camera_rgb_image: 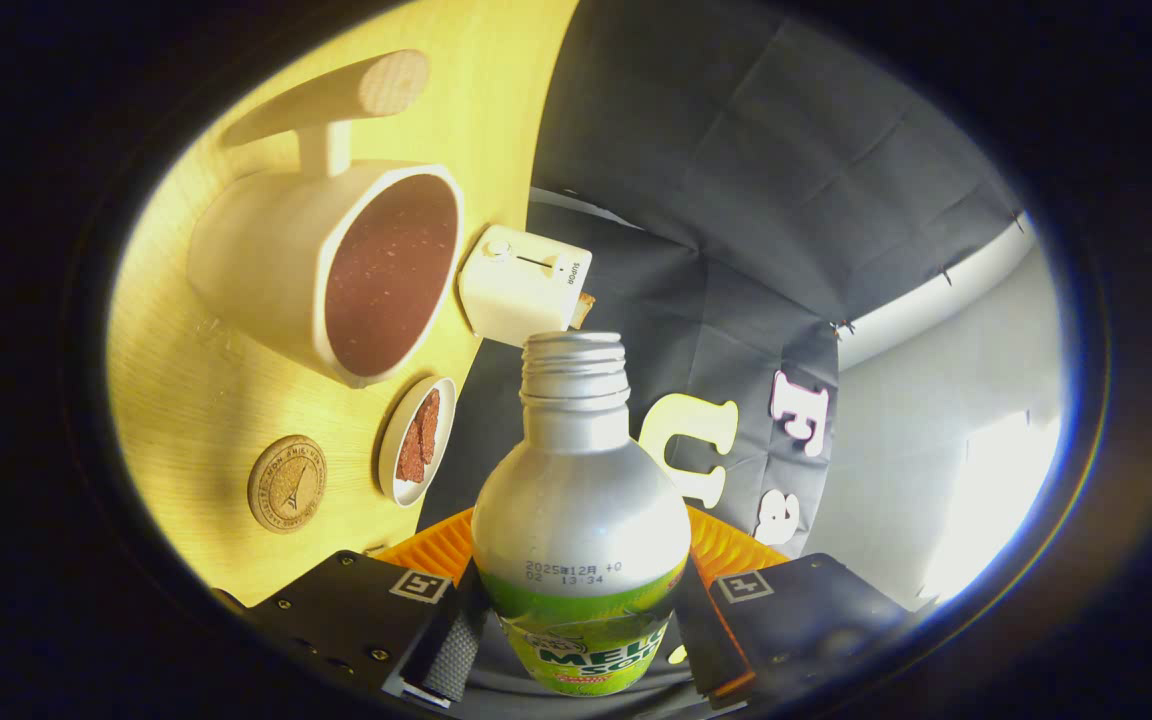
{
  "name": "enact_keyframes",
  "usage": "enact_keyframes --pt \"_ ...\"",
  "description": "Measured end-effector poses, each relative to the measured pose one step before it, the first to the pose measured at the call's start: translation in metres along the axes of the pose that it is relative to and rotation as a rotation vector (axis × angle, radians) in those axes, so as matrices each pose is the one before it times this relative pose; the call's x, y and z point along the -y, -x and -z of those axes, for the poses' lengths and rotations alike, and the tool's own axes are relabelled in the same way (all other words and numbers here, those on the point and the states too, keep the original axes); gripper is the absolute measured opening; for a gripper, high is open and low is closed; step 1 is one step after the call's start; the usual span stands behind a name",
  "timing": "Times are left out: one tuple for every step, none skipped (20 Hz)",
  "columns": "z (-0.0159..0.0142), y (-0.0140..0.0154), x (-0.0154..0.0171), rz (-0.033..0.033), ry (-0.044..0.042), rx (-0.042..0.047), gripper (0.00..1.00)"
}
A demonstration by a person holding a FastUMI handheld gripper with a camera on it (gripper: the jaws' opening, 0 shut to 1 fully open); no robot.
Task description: Take the bottle from table, then pour the juice into the cup, finally place the bottle on the coaster
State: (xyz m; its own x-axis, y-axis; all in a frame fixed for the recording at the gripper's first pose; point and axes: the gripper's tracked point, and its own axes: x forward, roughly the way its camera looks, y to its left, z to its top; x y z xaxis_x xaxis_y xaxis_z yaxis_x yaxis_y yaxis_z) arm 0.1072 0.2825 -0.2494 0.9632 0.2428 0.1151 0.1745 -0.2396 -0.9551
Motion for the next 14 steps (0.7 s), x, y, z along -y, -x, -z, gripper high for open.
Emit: enact_keyframes --pt "0.00167 -0.00120 -0.00062 -0.00124 -0.02446 -0.00525 0.81" --pt "0.00198 0.00084 -0.00138 -0.00431 -0.02249 -0.00786 0.81" --pt "0.00251 -0.00067 -0.00076 -0.00449 -0.02513 -0.00749 0.81" --pt "0.00143 0.00029 -0.00170 -0.00816 -0.02634 -0.00690 0.81" --pt "0.00219 0.00063 -0.00097 -0.00612 -0.02964 -0.00765 0.81" --pt "0.00144 0.00180 0.00036 -0.00339 -0.03301 -0.00652 0.81" --pt "0.00107 -0.00065 -0.00008 -0.00278 -0.03641 -0.00583 0.81" --pt "0.00205 0.00122 0.00030 -0.00231 -0.03708 -0.00861 0.81" --pt "0.00142 -0.00148 -0.00124 -0.00581 -0.03491 -0.00688 0.81" --pt "0.00183 0.00034 -0.00232 -0.00906 -0.02527 -0.00954 0.81" --pt "0.00396 -0.00087 -0.00042 -0.00537 -0.02191 -0.01388 0.81" --pt "0.00347 -0.00075 -0.00101 -0.00737 -0.01942 -0.01277 0.81" --pt "0.00389 -0.00187 -0.00095 -0.00471 -0.02063 -0.01366 0.81" --pt "0.00345 0.00017 -0.00071 -0.00335 -0.02313 -0.01243 0.81"
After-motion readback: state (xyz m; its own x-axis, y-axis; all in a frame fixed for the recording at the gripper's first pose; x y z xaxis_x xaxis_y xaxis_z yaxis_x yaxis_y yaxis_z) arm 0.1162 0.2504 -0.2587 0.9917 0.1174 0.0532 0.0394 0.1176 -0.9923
